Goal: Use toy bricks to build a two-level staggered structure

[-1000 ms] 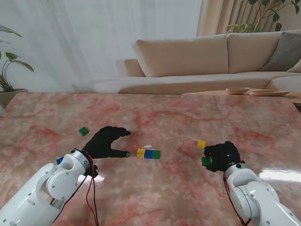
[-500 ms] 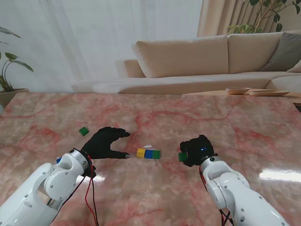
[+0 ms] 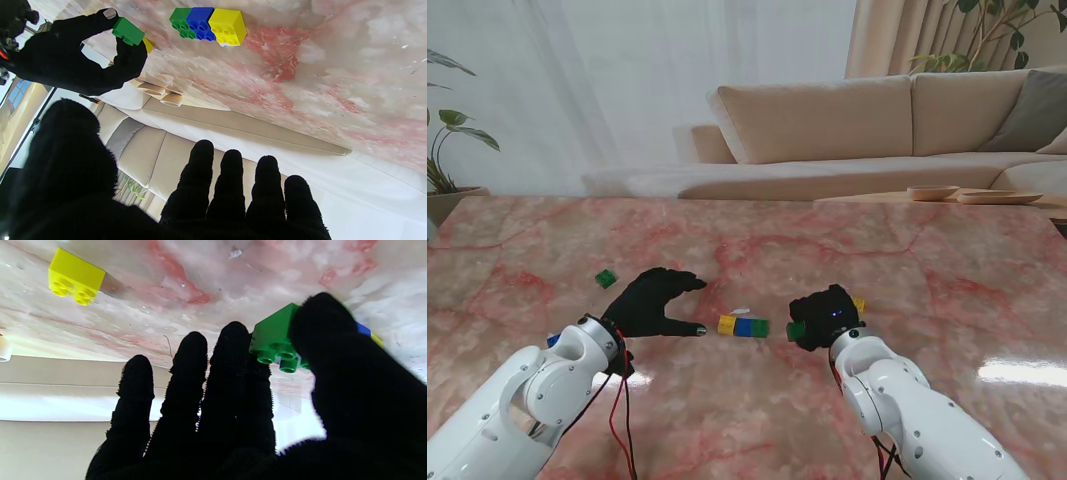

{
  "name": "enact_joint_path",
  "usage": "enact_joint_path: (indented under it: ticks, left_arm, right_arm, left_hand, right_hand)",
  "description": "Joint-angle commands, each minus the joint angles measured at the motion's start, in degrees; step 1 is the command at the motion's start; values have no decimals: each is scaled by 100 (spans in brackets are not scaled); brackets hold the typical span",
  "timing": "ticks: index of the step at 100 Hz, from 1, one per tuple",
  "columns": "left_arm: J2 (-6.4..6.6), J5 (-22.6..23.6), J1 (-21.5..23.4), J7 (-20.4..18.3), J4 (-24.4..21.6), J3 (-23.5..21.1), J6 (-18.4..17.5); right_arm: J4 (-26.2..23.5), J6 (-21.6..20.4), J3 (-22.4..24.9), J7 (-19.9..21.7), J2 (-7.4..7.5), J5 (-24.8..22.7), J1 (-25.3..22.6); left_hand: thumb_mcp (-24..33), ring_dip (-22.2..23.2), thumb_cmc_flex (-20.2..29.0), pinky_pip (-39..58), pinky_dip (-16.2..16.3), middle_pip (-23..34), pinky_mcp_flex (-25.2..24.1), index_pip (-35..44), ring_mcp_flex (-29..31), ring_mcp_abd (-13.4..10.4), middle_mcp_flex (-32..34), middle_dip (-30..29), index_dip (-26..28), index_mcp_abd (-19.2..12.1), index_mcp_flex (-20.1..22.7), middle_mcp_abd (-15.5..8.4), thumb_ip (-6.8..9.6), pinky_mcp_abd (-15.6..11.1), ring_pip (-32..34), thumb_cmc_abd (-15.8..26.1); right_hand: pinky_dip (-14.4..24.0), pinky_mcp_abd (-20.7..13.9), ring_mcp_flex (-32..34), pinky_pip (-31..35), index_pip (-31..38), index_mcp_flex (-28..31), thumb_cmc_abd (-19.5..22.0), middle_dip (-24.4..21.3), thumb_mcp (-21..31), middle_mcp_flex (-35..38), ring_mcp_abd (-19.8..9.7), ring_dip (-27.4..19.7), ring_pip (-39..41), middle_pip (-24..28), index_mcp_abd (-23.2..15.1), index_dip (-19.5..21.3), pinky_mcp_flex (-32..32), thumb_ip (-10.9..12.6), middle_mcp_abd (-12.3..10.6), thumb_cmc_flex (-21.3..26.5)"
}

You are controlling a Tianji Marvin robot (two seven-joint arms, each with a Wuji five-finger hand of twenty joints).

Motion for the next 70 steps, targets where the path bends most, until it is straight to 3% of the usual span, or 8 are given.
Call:
enact_joint_path:
  ticks: [1,70]
  left_arm:
    - [-17,-18,12,19,39,19,24]
    - [-35,22,26,187,191,-15,-67]
  right_arm:
    - [40,18,-28,93,-20,-10,-9]
    - [272,90,-367,94,3,-126,239]
  left_hand:
    - [71,-83,64,-204,30,-101,7,-89,-201,-241,-108,-60,-60,122,105,34,54,-270,-167,208]
    - [106,-89,51,-221,18,-117,-1,-97,-208,-252,-122,-66,-70,122,83,36,44,-268,-175,221]
  right_hand:
    - [94,106,125,176,618,634,370,143,608,78,21,122,108,43,-771,187,-75,90,4,113]
    - [81,81,12,136,560,475,429,102,500,-82,-3,103,107,73,-729,214,-144,117,3,77]
